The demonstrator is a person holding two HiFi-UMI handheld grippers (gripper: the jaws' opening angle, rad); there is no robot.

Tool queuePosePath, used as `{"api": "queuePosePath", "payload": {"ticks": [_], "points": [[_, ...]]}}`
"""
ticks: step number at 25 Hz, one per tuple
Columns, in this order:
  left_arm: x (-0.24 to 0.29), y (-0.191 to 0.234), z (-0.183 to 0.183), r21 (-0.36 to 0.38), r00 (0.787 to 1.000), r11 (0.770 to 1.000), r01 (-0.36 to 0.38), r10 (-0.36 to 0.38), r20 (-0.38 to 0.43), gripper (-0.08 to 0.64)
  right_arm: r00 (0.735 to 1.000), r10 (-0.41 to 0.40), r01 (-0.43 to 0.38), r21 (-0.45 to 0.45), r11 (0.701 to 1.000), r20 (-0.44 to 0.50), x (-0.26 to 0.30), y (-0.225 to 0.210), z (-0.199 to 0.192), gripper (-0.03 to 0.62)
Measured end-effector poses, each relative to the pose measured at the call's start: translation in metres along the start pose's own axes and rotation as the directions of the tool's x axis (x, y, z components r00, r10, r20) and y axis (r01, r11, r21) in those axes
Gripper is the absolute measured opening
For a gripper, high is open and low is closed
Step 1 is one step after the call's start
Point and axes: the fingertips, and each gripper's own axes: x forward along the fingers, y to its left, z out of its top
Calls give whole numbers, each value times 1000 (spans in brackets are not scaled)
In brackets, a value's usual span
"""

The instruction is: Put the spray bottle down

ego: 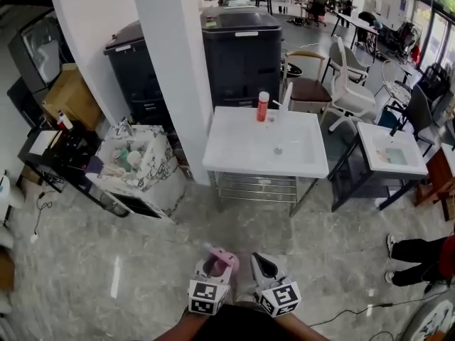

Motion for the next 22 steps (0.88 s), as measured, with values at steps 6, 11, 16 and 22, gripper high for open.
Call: {"api": "queuePosePath", "payload": {"ticks": [6, 11, 16, 22], "points": [[50, 23, -8, -11, 996, 998, 55, -56, -66, 155, 999, -18, 17, -20, 1000, -38, 43, -31, -2, -2], [107, 57, 26, 48, 999, 998, 42, -41, -31, 155, 995, -70, 68, -34, 997, -72, 86, -81, 14, -2], [169, 102, 61, 70, 998, 996, 57, -55, -31, 155, 993, -95, 90, -71, 993, -75, 152, -121, 44, -2], [217, 146, 118, 86, 995, 991, 100, -99, -12, 155, 995, -80, 76, -69, 995, -55, 236, -150, 84, -2]]}}
